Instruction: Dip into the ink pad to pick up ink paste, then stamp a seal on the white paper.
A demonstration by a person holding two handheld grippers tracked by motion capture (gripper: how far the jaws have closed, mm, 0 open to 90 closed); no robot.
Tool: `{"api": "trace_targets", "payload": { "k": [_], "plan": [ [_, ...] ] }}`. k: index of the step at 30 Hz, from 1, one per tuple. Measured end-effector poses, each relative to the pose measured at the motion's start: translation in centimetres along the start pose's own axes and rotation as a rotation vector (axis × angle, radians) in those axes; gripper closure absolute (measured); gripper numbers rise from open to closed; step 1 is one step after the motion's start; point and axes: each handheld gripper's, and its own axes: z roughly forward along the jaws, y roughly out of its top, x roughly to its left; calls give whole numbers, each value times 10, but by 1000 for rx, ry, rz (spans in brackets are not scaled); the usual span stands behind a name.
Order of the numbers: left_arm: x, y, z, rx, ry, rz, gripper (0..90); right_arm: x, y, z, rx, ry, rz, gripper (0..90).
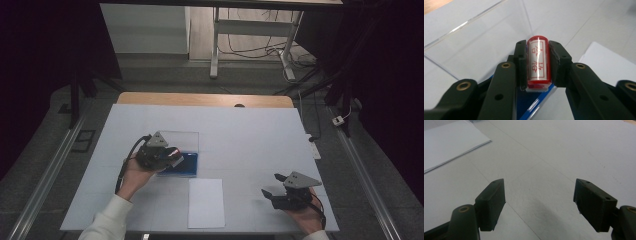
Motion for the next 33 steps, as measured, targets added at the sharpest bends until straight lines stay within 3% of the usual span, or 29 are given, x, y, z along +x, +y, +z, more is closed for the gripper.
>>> {"api": "trace_targets", "payload": {
  "k": [10, 33],
  "plan": [
    [-6, 6, -12, -36, -61, -6, 697, 0, 0, 0, 2, 0, -2, 253],
    [-20, 10, -12, -20, -116, 41, 697, -1, -1, 0, 10, 1, 0, 254]
  ]
}}
